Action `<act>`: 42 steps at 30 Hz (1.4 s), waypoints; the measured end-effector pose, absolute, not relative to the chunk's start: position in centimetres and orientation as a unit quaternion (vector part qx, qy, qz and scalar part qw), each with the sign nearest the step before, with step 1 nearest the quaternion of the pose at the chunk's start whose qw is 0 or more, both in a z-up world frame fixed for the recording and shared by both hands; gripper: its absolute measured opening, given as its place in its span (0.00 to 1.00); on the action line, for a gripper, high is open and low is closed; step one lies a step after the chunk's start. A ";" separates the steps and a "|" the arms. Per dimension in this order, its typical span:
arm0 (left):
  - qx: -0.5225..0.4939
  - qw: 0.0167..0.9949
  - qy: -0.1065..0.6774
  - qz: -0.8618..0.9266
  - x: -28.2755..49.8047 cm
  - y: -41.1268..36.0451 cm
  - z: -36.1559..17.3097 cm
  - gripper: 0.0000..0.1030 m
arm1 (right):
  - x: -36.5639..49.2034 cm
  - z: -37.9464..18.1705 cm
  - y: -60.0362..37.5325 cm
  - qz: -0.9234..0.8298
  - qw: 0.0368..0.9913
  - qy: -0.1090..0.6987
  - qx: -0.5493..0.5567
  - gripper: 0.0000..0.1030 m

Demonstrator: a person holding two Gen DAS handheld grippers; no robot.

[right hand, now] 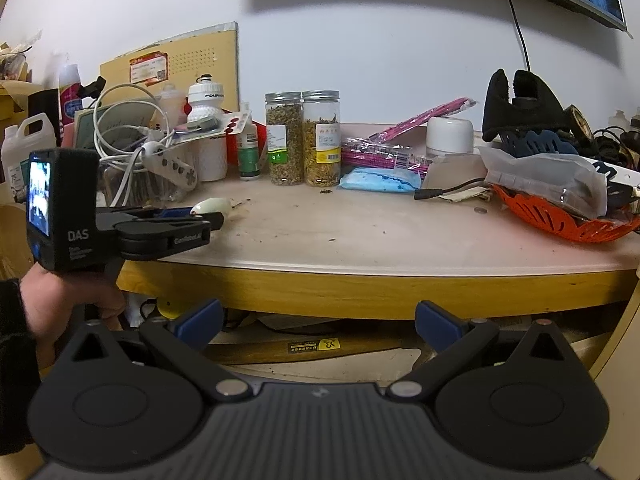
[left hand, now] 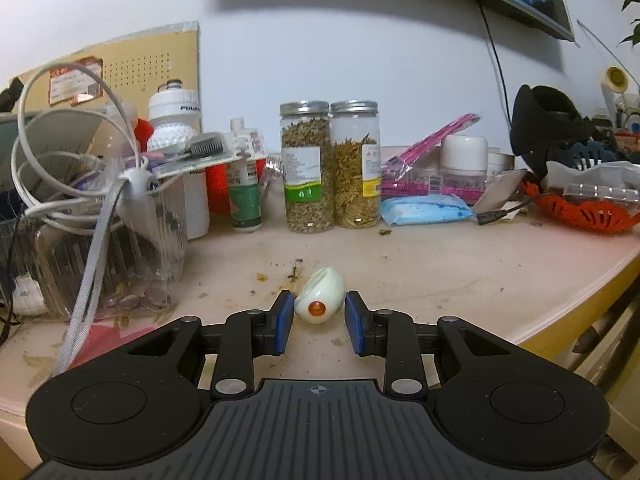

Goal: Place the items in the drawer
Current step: 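Lift the white bottle off the table with the left gripper, then carry the white bottle down into the open drawer with the left gripper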

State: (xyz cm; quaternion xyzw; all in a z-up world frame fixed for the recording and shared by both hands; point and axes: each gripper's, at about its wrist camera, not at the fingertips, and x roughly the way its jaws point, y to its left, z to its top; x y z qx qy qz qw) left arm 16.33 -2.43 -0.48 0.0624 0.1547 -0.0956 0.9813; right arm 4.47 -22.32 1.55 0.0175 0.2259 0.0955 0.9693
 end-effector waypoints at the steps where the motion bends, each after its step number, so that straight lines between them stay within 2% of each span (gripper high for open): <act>1: 0.063 0.982 0.153 -0.096 16.2 -2.5 -0.3 0.26 | 4.5 1.6 -22.3 0.095 0.969 0.226 0.017 1.00; 13: 0.058 0.982 0.155 -0.093 14.2 -2.0 0.7 0.26 | 4.4 1.7 -22.5 0.093 0.970 0.223 0.016 1.00; 42: 0.049 0.981 0.175 -0.069 3.6 -0.6 2.5 0.26 | 4.1 2.2 -22.8 0.087 0.972 0.216 0.014 1.00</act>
